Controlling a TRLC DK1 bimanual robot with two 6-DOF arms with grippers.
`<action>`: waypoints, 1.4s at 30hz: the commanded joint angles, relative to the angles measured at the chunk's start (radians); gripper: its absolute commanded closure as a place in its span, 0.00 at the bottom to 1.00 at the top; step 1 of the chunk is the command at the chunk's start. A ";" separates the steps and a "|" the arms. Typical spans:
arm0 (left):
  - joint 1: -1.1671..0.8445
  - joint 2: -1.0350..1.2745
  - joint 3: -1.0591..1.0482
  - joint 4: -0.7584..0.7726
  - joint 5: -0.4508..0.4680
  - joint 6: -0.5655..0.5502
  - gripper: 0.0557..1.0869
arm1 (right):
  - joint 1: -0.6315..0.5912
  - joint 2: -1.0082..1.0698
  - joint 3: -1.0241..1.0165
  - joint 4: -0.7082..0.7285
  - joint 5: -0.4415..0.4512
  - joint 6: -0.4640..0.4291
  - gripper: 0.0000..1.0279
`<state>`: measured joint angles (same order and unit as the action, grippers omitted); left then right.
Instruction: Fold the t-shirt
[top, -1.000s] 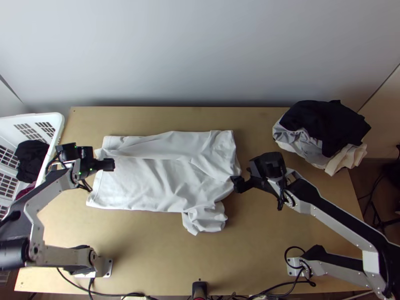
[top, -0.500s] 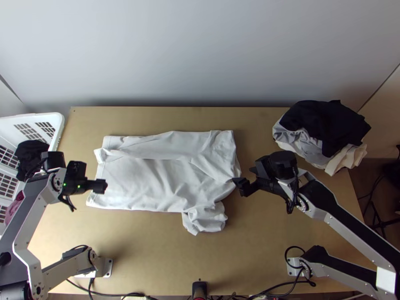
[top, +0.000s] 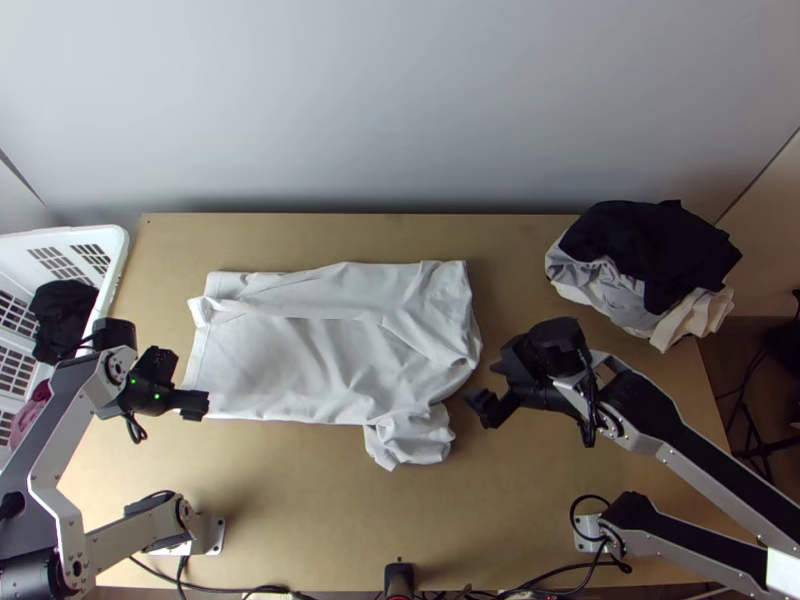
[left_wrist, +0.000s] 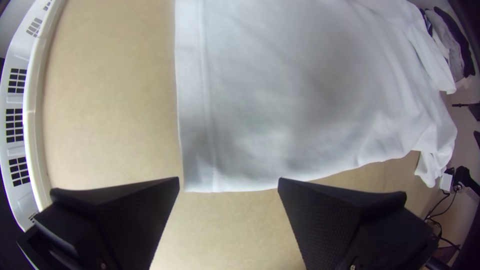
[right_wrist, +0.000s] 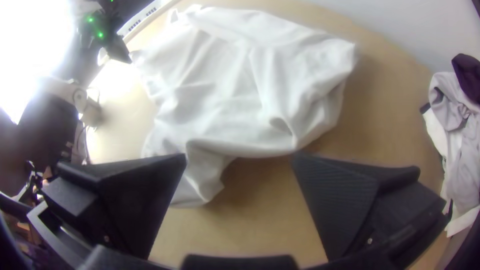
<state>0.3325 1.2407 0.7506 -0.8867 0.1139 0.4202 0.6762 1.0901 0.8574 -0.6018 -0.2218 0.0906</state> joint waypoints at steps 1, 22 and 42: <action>0.010 0.043 -0.013 0.028 -0.023 0.009 0.15 | 0.077 -0.007 -0.014 -0.113 -0.034 -0.065 0.04; 0.030 0.059 -0.004 0.074 0.000 -0.049 0.97 | 0.332 0.231 -0.047 -0.024 -0.047 -0.084 0.07; 0.026 0.020 0.081 0.023 0.001 -0.135 0.97 | 0.266 0.180 -0.077 0.085 -0.008 -0.084 0.97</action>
<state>0.3573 1.2892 0.7807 -0.8310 0.1146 0.3016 1.0119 1.3727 0.7689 -0.4915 -0.2432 -0.0044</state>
